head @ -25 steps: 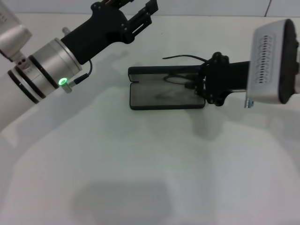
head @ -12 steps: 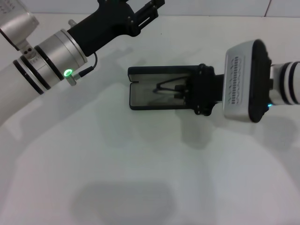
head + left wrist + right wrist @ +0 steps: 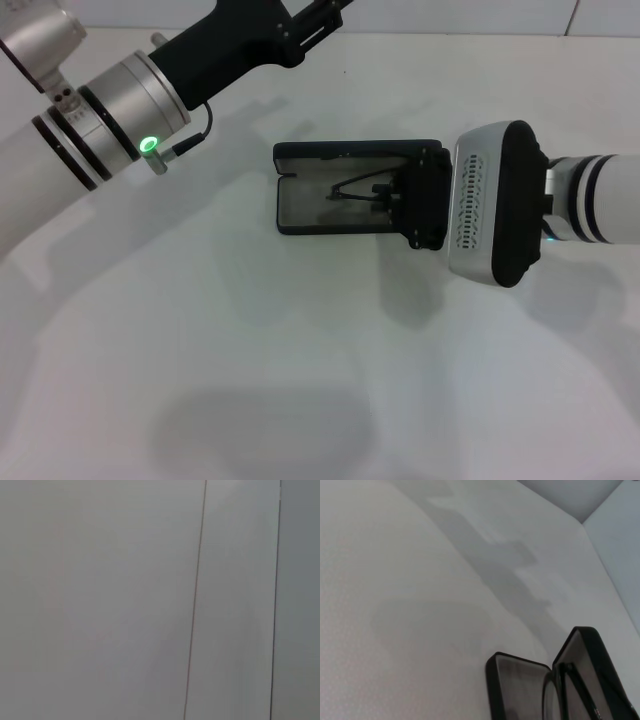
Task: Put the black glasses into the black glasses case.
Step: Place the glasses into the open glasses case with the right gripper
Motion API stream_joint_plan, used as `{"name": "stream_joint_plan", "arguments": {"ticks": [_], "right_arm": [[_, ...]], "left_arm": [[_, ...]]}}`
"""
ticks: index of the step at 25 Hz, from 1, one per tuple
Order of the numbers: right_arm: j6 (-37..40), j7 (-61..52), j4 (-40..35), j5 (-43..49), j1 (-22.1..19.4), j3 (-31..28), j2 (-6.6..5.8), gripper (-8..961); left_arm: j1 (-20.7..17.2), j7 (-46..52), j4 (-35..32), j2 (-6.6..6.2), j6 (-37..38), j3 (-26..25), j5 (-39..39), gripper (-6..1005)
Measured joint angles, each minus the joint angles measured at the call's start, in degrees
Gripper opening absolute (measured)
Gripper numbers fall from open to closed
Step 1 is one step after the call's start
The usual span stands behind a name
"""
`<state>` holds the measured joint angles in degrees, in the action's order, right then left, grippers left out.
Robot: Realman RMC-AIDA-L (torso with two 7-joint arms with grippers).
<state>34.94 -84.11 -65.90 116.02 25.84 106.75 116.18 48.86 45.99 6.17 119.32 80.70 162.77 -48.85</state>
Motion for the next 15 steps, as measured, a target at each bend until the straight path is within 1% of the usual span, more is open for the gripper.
{"name": "stream_joint_plan", "arguments": {"ticks": [7, 11, 15], "right_arm": [[-1.39, 0.31, 0.38, 0.0, 0.27, 1.59, 0.01, 179], [-7.46, 0.33, 2.08, 0.0, 0.9, 5.45, 0.01, 180], [-9.93, 0.25, 3.04, -0.16, 1.46, 7.6, 0.01, 181]], "left_arm": [[0.1, -0.15, 0.07, 0.15, -0.03, 0.0, -0.04, 607], [0.09, -0.26, 0.07, 0.2, -0.03, 0.0, -0.06, 607], [0.27, -0.33, 0.06, 0.21, -0.03, 0.0, -0.05, 608]]}}
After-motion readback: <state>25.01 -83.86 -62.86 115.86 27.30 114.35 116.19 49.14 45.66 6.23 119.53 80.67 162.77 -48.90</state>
